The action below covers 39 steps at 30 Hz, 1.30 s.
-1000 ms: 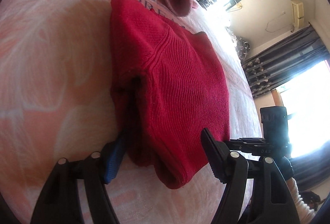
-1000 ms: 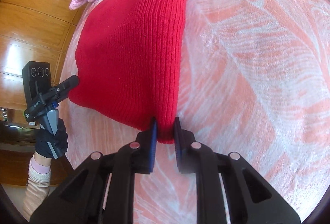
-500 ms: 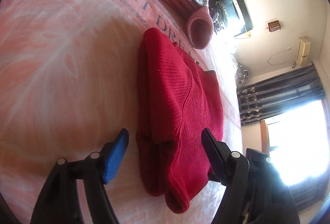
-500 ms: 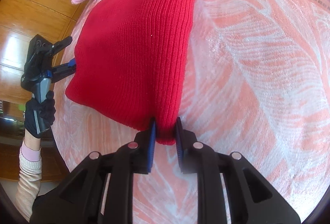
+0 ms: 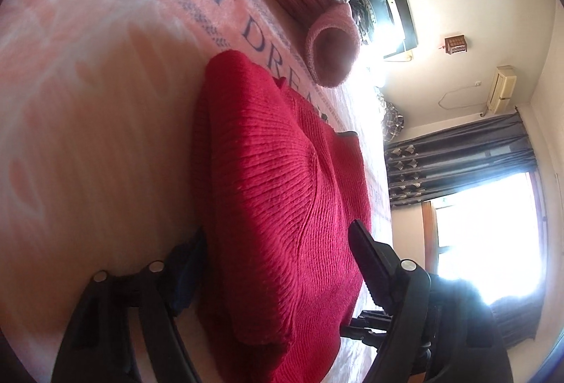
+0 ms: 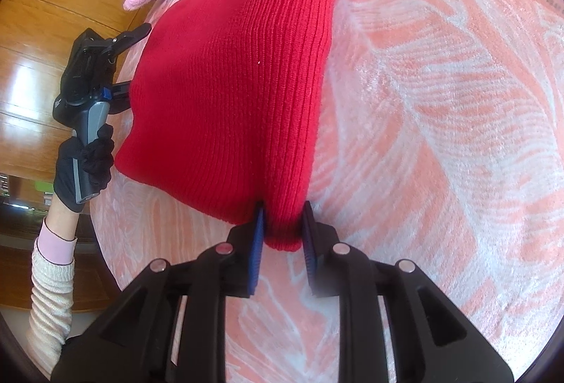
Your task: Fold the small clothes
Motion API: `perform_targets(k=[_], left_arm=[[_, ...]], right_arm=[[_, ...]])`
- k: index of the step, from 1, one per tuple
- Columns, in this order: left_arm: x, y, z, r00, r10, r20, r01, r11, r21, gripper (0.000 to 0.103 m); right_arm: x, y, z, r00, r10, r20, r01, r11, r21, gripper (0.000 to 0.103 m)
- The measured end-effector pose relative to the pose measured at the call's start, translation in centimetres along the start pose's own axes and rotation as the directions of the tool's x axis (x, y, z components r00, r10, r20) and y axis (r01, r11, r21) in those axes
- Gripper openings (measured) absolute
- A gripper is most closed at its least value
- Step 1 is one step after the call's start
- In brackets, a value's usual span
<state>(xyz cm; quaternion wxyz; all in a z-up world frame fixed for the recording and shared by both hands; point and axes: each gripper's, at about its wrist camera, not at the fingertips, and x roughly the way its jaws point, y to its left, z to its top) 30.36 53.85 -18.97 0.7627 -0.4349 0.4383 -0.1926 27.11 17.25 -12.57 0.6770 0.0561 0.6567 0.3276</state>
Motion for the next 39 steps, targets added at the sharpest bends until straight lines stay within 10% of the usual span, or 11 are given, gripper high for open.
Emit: perform_targets(k=[10,17,26,33,39], left_arm=[[2.1,-1.6,0.1,0.999,-0.029,-0.041,0.032,0.997,0.071,0.080],[2.3,-1.4,0.4,0.996,-0.072,-0.055,0.074,0.996,0.047,0.086],[3.1,-2.2,0.3,0.997,-0.042,-0.070,0.049,0.993,0.112,0.088],[3.1,-1.3,-0.6,0.996,-0.074,-0.054,0.077,0.995,0.061,0.041],[4.2,-4.1,-2.8,0.985,-0.154,-0.076,0.158,0.986,0.050,0.038]], right_arm=[[-1.5,0.2,1.0,0.996,0.077,0.036,-0.077,0.997,0.011,0.025],[-4.7,0.1,4.0,0.979,0.112,0.171,-0.121,0.992,0.040,0.059],[-0.2,-4.7,8.4,0.961,0.218,0.173,-0.252,0.944,0.212,0.061],[-0.2,-3.9,8.8,0.935,0.281,0.216,-0.317,0.935,0.160,0.032],[-5.5,-2.9,7.0,0.939,0.260,0.226,-0.287,0.953,0.099,0.029]])
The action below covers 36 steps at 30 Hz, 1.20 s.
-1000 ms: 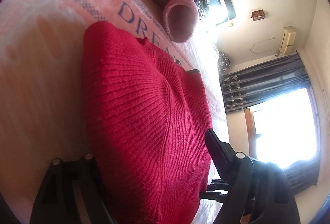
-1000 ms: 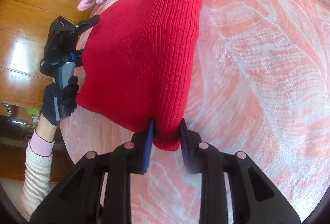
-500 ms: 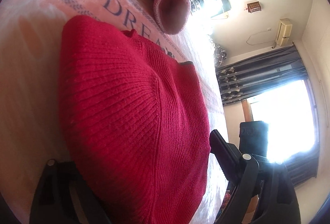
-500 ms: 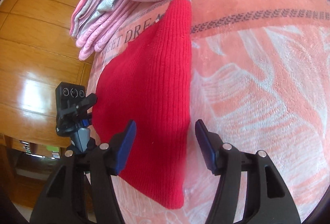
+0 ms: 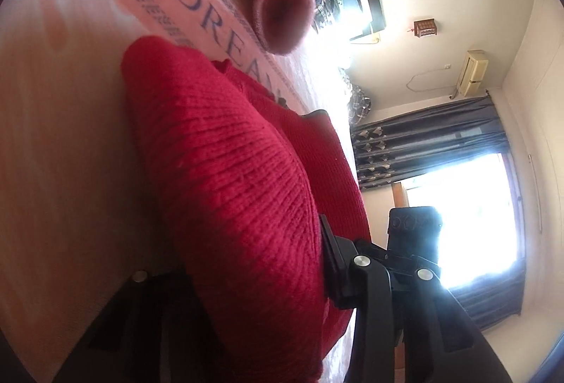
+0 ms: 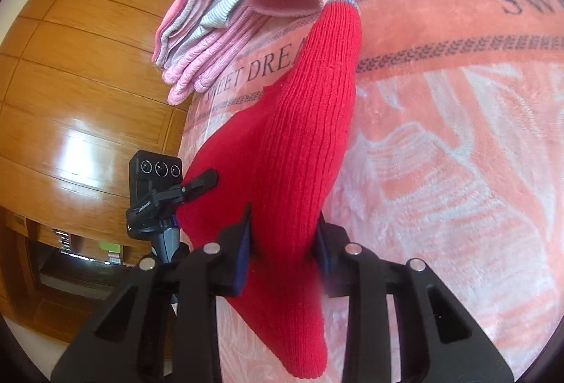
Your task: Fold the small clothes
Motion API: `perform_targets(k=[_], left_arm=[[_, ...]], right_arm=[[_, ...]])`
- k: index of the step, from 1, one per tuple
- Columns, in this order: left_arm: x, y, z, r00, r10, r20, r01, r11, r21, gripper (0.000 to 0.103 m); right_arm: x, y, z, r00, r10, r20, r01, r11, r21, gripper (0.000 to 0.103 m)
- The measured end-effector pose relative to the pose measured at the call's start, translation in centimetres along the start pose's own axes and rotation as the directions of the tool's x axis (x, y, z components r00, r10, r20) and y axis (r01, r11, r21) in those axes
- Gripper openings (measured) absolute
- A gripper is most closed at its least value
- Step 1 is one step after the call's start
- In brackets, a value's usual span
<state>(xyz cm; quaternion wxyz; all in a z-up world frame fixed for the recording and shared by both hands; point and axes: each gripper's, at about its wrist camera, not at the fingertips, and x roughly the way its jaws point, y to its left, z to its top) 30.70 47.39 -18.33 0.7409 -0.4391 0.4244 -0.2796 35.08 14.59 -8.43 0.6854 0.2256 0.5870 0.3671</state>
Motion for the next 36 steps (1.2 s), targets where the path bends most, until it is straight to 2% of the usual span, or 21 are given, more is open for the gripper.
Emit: perform_targets(k=[4,6,9,11,12,13,15,16,19,21,23,25,28,30,32,33,34,36], left_arm=[[3.6,-3.5,-3.0,0.996,-0.080,-0.036,0.079,0.996,-0.029,0.038],[6.0,-4.9,-4.8,0.993,-0.094,-0.071,0.091,0.995,-0.045,0.038],[9.7,-5.7,-7.7,0.989,-0.060,-0.134,0.053,0.997,-0.061,0.039],[11.8,-4.8,-9.6,0.984,-0.003,-0.179,-0.008,0.998,-0.062,0.042],[12.6,-4.2,-10.2,0.981,0.016,-0.191,-0.028,0.998,-0.058,0.043],[12.6,-3.8,-10.5,0.985,0.022,-0.171,-0.029,0.999,-0.035,0.041],[12.4,-4.1,-10.4,0.984,0.015,-0.177,-0.015,1.000,0.002,0.041],[12.4,-4.3,-10.3,0.982,0.019,-0.188,-0.017,1.000,0.011,0.042],[11.6,-5.5,-10.4,0.983,0.030,-0.182,-0.021,0.998,0.052,0.059],[11.3,-6.7,-11.4,0.980,0.080,-0.183,-0.059,0.992,0.113,0.074],[10.9,-7.6,-12.6,0.975,0.122,-0.188,-0.093,0.983,0.159,0.082],[10.7,-8.1,-13.8,0.968,0.155,-0.200,-0.116,0.975,0.190,0.085],[10.8,-8.7,-15.3,0.954,0.212,-0.211,-0.154,0.953,0.261,0.086],[10.7,-9.2,-15.9,0.950,0.242,-0.198,-0.174,0.935,0.310,0.086],[10.8,-9.4,-16.2,0.943,0.278,-0.185,-0.204,0.918,0.341,0.083],[11.1,-9.8,-16.5,0.932,0.318,-0.174,-0.236,0.897,0.374,0.077],[11.3,-10.1,-16.8,0.923,0.348,-0.161,-0.258,0.874,0.412,0.075],[12.0,-11.0,-17.2,0.918,0.372,-0.136,-0.276,0.848,0.454,0.075]], right_arm=[[-6.4,-1.0,-2.0,0.999,-0.034,0.019,0.034,0.999,0.029,0.029],[-9.7,-2.1,-3.7,0.997,-0.077,0.026,0.075,0.996,0.042,0.029],[-12.0,-5.1,-6.5,0.990,-0.142,0.011,0.141,0.987,0.078,0.029],[-11.9,-8.4,-8.1,0.984,-0.177,-0.013,0.178,0.976,0.128,0.030],[-11.5,-10.2,-8.8,0.984,-0.175,-0.019,0.176,0.972,0.156,0.030],[-11.0,-11.9,-9.3,0.989,-0.148,-0.017,0.148,0.971,0.188,0.030],[-10.4,-13.2,-9.9,0.997,-0.072,0.009,0.068,0.976,0.209,0.032],[-10.4,-13.1,-10.0,0.998,-0.063,0.014,0.059,0.980,0.191,0.033],[-11.5,-12.3,-10.6,0.998,-0.059,0.033,0.053,0.988,0.146,0.043],[-12.4,-12.2,-11.5,0.998,-0.052,0.043,0.046,0.991,0.127,0.053],[-13.1,-12.7,-13.0,0.999,-0.042,0.027,0.038,0.992,0.120,0.055],[-12.7,-13.1,-14.3,0.999,-0.032,0.000,0.032,0.993,0.117,0.055],[-11.7,-13.2,-15.9,1.000,-0.013,-0.026,0.015,0.995,0.101,0.049],[-11.3,-13.0,-16.4,0.999,-0.022,-0.033,0.025,0.996,0.086,0.025],[-11.2,-12.8,-16.8,0.999,-0.040,-0.030,0.042,0.996,0.079,0.020],[-11.2,-12.8,-17.0,0.998,-0.053,-0.029,0.056,0.995,0.078,0.018],[-11.1,-12.8,-17.2,0.997,-0.073,-0.031,0.076,0.994,0.080,0.018],[-10.5,-12.9,-17.5,0.995,-0.091,-0.032,0.093,0.992,0.084,0.018]])
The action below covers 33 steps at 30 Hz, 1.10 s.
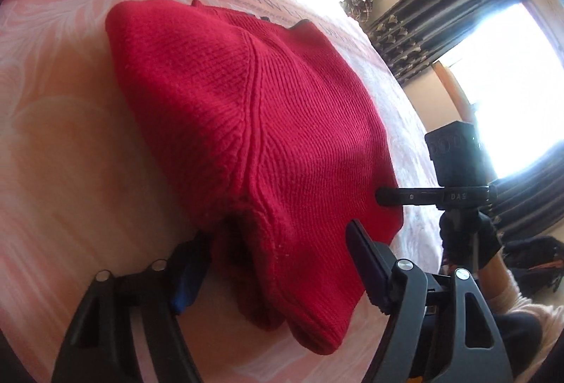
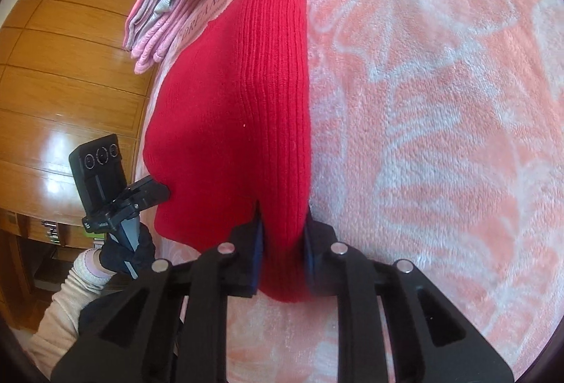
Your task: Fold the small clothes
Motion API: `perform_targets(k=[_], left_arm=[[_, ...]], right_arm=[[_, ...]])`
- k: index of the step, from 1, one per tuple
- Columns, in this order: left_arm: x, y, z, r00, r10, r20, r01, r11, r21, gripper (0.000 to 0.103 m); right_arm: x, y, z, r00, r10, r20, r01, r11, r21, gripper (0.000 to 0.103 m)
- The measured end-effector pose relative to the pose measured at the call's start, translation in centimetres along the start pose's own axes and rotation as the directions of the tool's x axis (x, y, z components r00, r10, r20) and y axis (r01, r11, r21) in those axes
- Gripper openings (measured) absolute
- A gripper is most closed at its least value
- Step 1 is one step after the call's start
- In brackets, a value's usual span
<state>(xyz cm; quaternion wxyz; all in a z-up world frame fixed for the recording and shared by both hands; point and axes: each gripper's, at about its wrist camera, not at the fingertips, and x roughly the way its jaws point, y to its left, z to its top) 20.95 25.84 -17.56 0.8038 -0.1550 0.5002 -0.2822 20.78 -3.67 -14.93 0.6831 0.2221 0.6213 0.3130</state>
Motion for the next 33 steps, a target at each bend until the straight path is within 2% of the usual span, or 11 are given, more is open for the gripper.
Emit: perform_targets(k=[4,6,8,10,12,16,18,21,26,31,33], left_arm=[[0.2,-1.0,0.5,1.000,0.021,0.000,-0.021,0.999,0.024,0.075],[-0.3,-1.0,0.7,1.000,0.017,-0.005,-0.017,1.000,-0.013,0.075],[-1.8,-0.7,0.3,1.000,0.009,0.009,-0.009,0.997,-0.070,0.075],[-3.7,-0.9,-0.4,0.999,0.016,0.045,-0.011,0.995,-0.098,0.075],[-6.1,-2.1,-0.6,0.994,0.035,0.106,-0.026,0.995,-0.092,0.081],[-10.7,-5.1,-0.9,0.980,0.042,0.197,-0.028,0.997,-0.071,0.091],[-12.7,-6.7,-1.2,0.973,0.051,0.223,-0.035,0.996,-0.077,0.095],[-15.6,-9.1,-1.7,0.954,0.124,0.273,-0.113,0.992,-0.056,0.095],[-18.3,-13.2,-3.1,0.915,0.248,0.319,-0.231,0.969,-0.090,0.098],[-19.4,-15.0,-6.0,0.846,0.442,0.298,-0.402,0.896,-0.187,0.099],[-19.4,-15.0,-7.2,0.847,0.437,0.303,-0.391,0.898,-0.203,0.099]], right_arm=[[0.3,0.2,0.0,1.000,-0.021,0.013,0.021,1.000,-0.002,0.017],[-0.2,0.7,0.1,0.999,-0.029,0.025,0.028,1.000,0.007,0.025],[-1.6,2.0,0.1,0.994,-0.092,0.064,0.093,0.996,-0.008,0.038],[-3.9,3.8,-0.3,0.981,-0.146,0.126,0.154,0.987,-0.055,0.046],[-6.5,5.4,-1.0,0.968,-0.168,0.187,0.182,0.981,-0.065,0.062],[-10.0,9.4,-2.5,0.931,-0.245,0.271,0.281,0.954,-0.106,0.069],[-11.4,11.7,-3.6,0.912,-0.273,0.307,0.329,0.933,-0.148,0.078],[-13.2,15.1,-5.6,0.877,-0.307,0.371,0.400,0.893,-0.207,0.090],[-14.2,19.0,-8.8,0.825,-0.335,0.454,0.476,0.845,-0.242,0.094],[-13.7,20.3,-11.7,0.783,-0.395,0.480,0.547,0.805,-0.230,0.097],[-13.7,20.4,-12.6,0.773,-0.409,0.485,0.559,0.800,-0.217,0.098]])
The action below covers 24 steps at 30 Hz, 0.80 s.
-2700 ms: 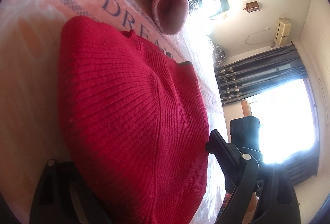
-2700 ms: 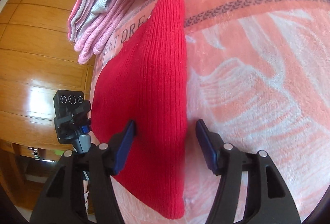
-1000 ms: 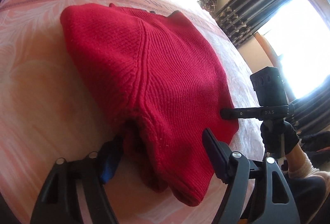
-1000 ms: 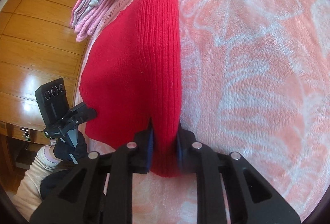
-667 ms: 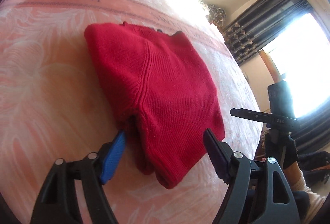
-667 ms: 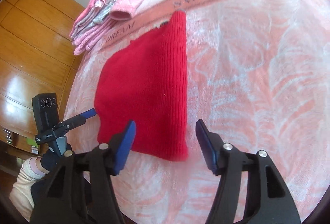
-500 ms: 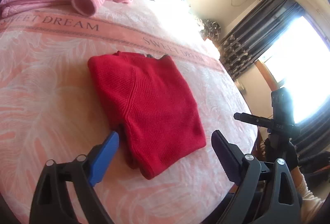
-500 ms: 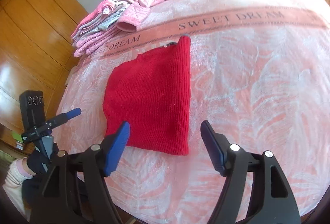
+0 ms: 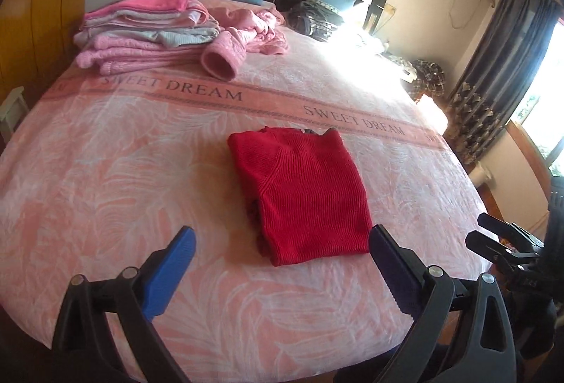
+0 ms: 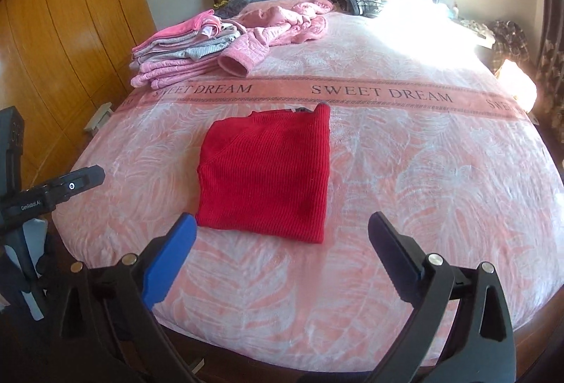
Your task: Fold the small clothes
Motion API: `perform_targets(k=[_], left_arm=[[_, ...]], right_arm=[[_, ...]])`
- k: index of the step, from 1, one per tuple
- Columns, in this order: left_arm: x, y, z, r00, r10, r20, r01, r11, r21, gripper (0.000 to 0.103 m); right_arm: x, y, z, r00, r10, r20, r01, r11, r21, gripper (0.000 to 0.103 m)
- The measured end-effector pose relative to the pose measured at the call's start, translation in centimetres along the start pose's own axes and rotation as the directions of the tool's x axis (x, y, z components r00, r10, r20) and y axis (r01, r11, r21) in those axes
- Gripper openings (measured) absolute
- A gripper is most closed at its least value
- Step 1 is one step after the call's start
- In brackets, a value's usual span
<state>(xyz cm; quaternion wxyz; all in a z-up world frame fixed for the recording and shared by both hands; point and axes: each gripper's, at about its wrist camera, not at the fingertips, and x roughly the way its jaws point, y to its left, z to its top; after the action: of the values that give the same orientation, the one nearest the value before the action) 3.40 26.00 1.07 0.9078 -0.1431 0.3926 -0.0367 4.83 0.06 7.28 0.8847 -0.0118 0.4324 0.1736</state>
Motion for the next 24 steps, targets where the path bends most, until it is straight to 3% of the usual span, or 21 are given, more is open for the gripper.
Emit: perform_targets(k=[2,5,9,14,24], left_arm=[[0.0,0.1,-1.1,0.998,0.061,0.004,-0.061,0.998,0.000,0.099],[0.5,-0.2,-2.8,0.984,0.179,-0.007,-0.178,0.981,0.075,0.099],[1.1,0.4,-4.7,0.985,0.166,-0.052,-0.163,0.985,0.056,0.099],[1.0,0.3,-6.6,0.976,0.216,-0.021,-0.213,0.974,0.079,0.099],[1.4,1.2,-7.3,0.966,0.259,-0.027,-0.256,0.964,0.072,0.099]], right_arm=[[-0.4,0.3,-0.7,0.999,-0.052,0.017,0.052,0.999,0.007,0.099],[0.1,0.7,-2.0,0.991,-0.136,-0.006,0.136,0.990,0.031,0.099],[0.8,1.7,-3.9,0.989,-0.146,-0.008,0.145,0.989,-0.023,0.099],[1.7,2.3,-5.6,0.996,-0.076,-0.043,0.077,0.997,0.013,0.099],[3.6,2.1,-6.9,0.992,-0.047,-0.113,0.052,0.998,0.042,0.099]])
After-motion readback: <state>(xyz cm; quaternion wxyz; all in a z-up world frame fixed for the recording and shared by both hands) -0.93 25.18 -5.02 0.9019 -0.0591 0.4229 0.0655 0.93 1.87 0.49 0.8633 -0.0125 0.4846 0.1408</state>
